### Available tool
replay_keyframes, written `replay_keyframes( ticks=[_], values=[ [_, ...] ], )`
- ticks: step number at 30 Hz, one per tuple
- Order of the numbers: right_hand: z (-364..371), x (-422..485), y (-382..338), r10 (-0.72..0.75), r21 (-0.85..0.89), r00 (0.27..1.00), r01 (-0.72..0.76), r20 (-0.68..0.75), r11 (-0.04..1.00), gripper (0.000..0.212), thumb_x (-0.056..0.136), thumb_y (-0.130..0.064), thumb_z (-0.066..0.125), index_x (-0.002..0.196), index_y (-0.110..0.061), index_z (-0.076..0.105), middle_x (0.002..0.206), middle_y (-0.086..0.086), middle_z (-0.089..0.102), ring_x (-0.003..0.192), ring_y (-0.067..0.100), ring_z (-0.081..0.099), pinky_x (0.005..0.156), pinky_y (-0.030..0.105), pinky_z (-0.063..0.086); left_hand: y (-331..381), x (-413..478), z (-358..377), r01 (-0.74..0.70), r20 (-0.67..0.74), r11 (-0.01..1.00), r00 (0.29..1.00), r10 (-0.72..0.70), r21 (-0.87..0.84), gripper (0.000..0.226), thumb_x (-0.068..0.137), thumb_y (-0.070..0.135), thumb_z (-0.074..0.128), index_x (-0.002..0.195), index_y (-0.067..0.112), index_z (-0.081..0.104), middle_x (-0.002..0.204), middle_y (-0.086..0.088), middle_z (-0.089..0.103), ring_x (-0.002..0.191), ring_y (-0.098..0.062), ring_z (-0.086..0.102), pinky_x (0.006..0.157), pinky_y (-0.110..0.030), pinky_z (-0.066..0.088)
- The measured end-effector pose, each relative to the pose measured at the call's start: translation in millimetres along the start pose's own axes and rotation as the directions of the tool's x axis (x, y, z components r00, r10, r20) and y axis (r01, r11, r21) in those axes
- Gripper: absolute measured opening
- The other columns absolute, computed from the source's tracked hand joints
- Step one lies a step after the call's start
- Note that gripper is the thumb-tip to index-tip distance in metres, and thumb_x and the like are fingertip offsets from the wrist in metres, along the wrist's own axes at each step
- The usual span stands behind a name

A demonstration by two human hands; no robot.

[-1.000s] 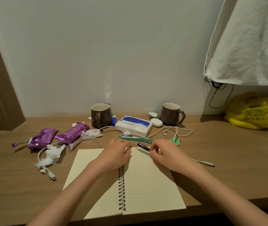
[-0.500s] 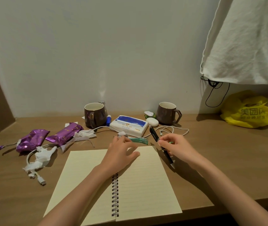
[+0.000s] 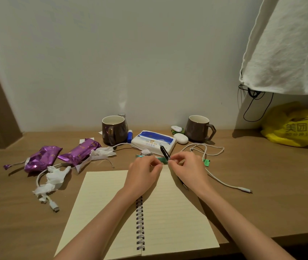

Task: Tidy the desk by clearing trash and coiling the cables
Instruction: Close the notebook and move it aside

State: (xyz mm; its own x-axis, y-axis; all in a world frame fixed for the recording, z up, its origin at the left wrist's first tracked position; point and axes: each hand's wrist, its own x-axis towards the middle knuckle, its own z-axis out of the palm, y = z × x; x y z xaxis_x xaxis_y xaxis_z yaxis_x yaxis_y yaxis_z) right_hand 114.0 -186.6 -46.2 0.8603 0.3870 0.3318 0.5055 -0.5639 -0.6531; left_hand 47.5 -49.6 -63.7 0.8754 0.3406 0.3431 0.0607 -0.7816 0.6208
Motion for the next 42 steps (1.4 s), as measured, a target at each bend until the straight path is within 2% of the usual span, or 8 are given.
replay_keyframes(
  ticks=[7,15,20,23,28,33,36,42],
  values=[
    [10,-8,-5,-0.046,-0.093,0.999,0.048,0.024,0.995,0.028,0.086,-0.029,0.066,0.113,-0.022,0.069,0.102,-0.005,0.068,0.083,0.005,0.058,0.07,0.014,0.045,-6,5,3,0.132,0.03,0.99,0.991,-0.13,-0.049,0.012,0.089,0.035,0.055,0.086,0.03,0.066,0.09,0.013,0.065,0.094,-0.009,0.056,0.094,-0.041,0.045],
    [-1,-20,-8,0.029,-0.079,0.987,-0.016,0.16,0.997,0.039,0.086,-0.027,0.068,0.123,-0.028,0.056,0.082,-0.009,0.063,0.071,0.006,0.062,0.059,0.014,0.049,-9,8,9,0.17,-0.006,0.984,0.985,-0.17,0.06,0.021,0.092,0.039,0.049,0.092,0.027,0.067,0.099,0.009,0.066,0.099,-0.01,0.053,0.084,-0.029,0.03],
    [-5,-26,-12,0.026,-0.126,0.979,0.0,0.202,0.992,0.036,0.086,-0.021,0.065,0.12,-0.026,0.052,0.092,-0.003,0.061,0.072,0.008,0.06,0.06,0.019,0.053,-12,7,11,0.173,-0.04,0.977,0.985,-0.169,0.122,0.022,0.092,0.036,0.047,0.092,0.025,0.067,0.106,0.007,0.066,0.099,-0.011,0.051,0.084,-0.03,0.03],
    [-6,-28,-12,0.03,-0.155,0.982,0.0,0.187,0.988,0.035,0.086,-0.02,0.065,0.118,-0.025,0.052,0.093,-0.003,0.06,0.076,0.01,0.059,0.062,0.021,0.053,-10,7,12,0.172,-0.046,0.975,0.985,-0.167,0.142,0.023,0.092,0.036,0.047,0.092,0.025,0.067,0.107,0.006,0.066,0.096,-0.01,0.049,0.085,-0.032,0.031],
    [-5,-28,-12,0.023,-0.185,0.989,0.004,0.148,0.983,0.029,0.082,-0.017,0.067,0.107,-0.024,0.053,0.111,-0.002,0.061,0.088,0.012,0.059,0.068,0.019,0.051,-10,5,13,0.169,-0.053,0.972,0.985,-0.163,0.164,0.022,0.092,0.036,0.047,0.096,0.025,0.066,0.108,0.006,0.066,0.101,-0.013,0.051,0.084,-0.031,0.031],
    [-11,-27,-7,0.052,-0.17,0.982,-0.021,0.179,0.985,0.03,0.082,-0.019,0.069,0.11,-0.022,0.057,0.104,-0.003,0.06,0.084,0.011,0.058,0.07,0.021,0.052,-10,2,14,0.16,-0.068,0.969,0.986,-0.15,0.186,0.022,0.091,0.037,0.048,0.096,0.026,0.066,0.107,0.006,0.065,0.1,-0.014,0.051,0.081,-0.031,0.029],
    [-13,-27,-3,0.041,-0.167,0.986,-0.013,0.164,0.986,0.033,0.081,-0.021,0.07,0.113,-0.022,0.06,0.096,-0.006,0.057,0.081,0.009,0.055,0.066,0.02,0.047,-10,2,12,0.163,-0.083,0.971,0.985,-0.15,0.173,0.014,0.089,0.035,0.053,0.094,0.027,0.064,0.106,0.005,0.062,0.101,-0.015,0.051,0.081,-0.032,0.032],
    [-15,-33,5,-0.014,-0.147,0.982,0.042,0.187,0.988,0.04,0.084,-0.034,0.068,0.122,-0.027,0.057,0.106,-0.009,0.055,0.092,0.008,0.054,0.075,0.022,0.048,-12,-8,-9,0.145,-0.049,0.981,0.989,-0.139,0.129,0.015,0.09,0.03,0.056,0.104,0.03,0.062,0.115,0.007,0.058,0.11,-0.015,0.05,0.091,-0.033,0.034]
  ],
)
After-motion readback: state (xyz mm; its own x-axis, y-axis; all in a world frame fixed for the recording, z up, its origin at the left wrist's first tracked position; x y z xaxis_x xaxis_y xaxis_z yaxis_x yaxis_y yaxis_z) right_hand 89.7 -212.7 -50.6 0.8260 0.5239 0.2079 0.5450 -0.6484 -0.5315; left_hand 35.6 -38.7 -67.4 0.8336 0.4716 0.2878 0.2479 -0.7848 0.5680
